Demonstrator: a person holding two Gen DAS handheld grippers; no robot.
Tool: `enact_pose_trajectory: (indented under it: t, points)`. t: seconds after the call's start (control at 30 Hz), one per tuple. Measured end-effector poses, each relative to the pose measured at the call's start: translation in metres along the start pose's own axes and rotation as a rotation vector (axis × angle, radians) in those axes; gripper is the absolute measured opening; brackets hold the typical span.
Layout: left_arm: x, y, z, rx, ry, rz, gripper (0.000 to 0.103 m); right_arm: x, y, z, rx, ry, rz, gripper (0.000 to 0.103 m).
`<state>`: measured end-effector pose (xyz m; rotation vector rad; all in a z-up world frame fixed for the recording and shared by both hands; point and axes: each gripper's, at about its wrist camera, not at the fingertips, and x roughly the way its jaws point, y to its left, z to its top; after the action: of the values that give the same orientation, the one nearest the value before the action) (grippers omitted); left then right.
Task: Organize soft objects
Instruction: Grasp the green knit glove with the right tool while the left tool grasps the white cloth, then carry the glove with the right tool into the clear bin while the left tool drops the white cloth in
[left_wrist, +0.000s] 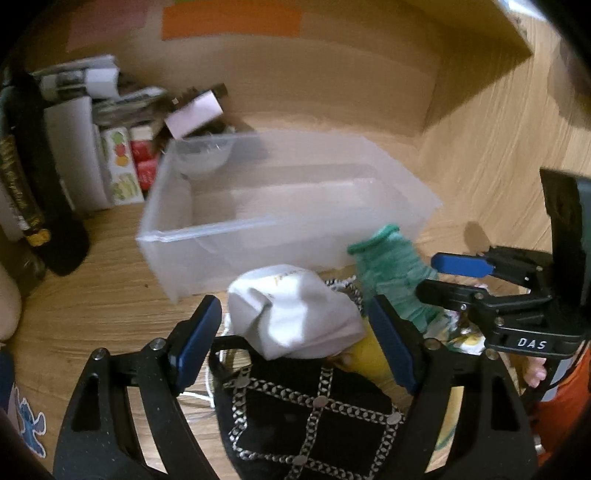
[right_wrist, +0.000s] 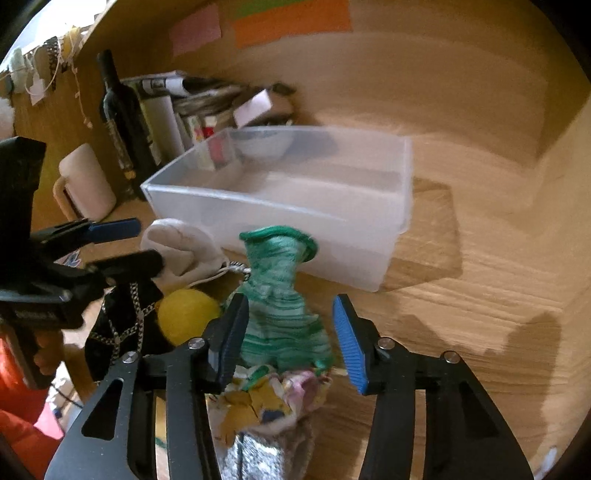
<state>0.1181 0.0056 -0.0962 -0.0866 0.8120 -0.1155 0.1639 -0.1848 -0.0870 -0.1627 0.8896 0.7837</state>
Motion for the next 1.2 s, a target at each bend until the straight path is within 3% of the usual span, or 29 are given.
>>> enact_pose_trajectory:
  t: [0.13, 0.23, 0.37, 0.5, 0.67, 1.2]
  points:
    - [0.017, 0.007, 0.003, -0.034, 0.051, -0.025, 0.086, 0.010, 0.005, 0.000, -0.024, 0.038, 0.016, 0.039]
    - [0.020, 0.013, 0.003, -0.058, 0.050, -0.034, 0.085, 0.013, 0.005, 0.001, -0.035, 0.051, 0.021, 0.023]
    - [0.021, 0.013, 0.001, -0.054, 0.040, -0.039, 0.068, 0.011, 0.006, 0.000, -0.039, 0.043, 0.027, 0.011]
    - [0.014, 0.005, -0.002, -0.002, 0.020, -0.038, 0.045, 0.007, 0.010, -0.001, -0.054, 0.011, 0.012, 0.009]
    - [0.002, -0.001, -0.005, 0.030, -0.009, -0.024, 0.028, -0.007, 0.016, 0.004, -0.075, -0.056, -0.019, 0.008]
    - [-0.066, 0.012, 0.022, 0.004, -0.217, -0.015, 0.022, -0.066, 0.031, 0.022, -0.103, -0.257, -0.053, 0.008]
